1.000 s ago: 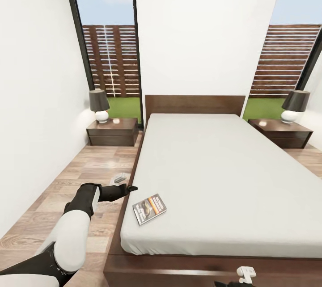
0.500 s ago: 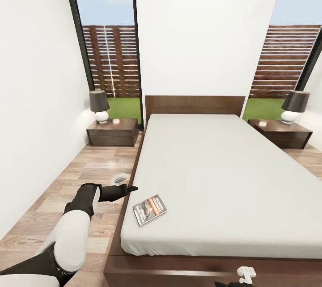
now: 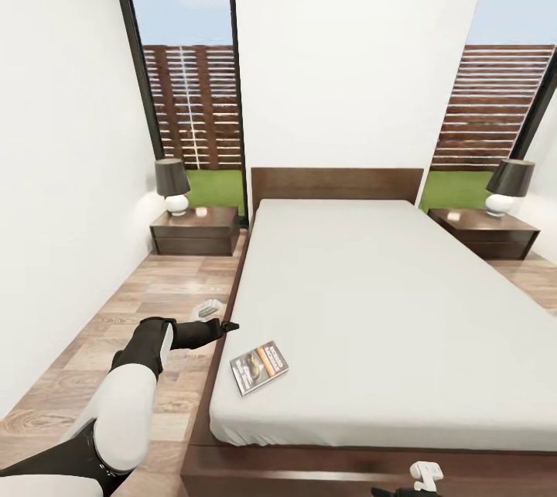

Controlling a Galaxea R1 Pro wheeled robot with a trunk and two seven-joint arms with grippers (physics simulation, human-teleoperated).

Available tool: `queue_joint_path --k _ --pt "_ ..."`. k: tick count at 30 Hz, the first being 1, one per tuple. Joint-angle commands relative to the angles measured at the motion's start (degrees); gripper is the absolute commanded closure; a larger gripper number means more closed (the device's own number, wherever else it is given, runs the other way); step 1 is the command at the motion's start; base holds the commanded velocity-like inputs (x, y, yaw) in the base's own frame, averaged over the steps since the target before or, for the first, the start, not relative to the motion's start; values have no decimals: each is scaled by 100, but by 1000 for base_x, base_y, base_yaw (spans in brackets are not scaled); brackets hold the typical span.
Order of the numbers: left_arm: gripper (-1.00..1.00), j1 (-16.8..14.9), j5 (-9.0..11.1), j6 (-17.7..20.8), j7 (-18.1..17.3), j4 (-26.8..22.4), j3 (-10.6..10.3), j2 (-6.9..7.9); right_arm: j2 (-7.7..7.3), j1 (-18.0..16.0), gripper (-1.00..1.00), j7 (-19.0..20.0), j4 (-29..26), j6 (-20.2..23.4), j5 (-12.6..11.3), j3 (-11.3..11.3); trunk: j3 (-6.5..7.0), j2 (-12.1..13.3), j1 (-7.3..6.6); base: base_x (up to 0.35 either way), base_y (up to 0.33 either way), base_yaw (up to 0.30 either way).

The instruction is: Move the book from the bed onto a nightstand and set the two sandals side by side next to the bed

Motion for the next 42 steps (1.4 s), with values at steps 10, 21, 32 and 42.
queue_joint_path --k 10,21,32,42 --pt "-100 -5 -56 28 -48 -12 48 -9 -1 -4 -100 49 4 -8 -3 -16 173 399 -220 0 0 0" --pt "-100 -8 -56 28 -48 -12 49 -9 -1 -4 -100 47 2 -6 -1 -16 371 840 -462 0 0 0" --pt "-100 -7 -56 28 -48 -12 57 -9 -1 -4 -100 44 2 -6 -3 -16 356 960 -528 0 0 0" --pt "-100 -8 -56 28 -48 -12 57 -9 -1 -4 -100 38 2 -6 -3 -16 267 960 -528 0 0 0"
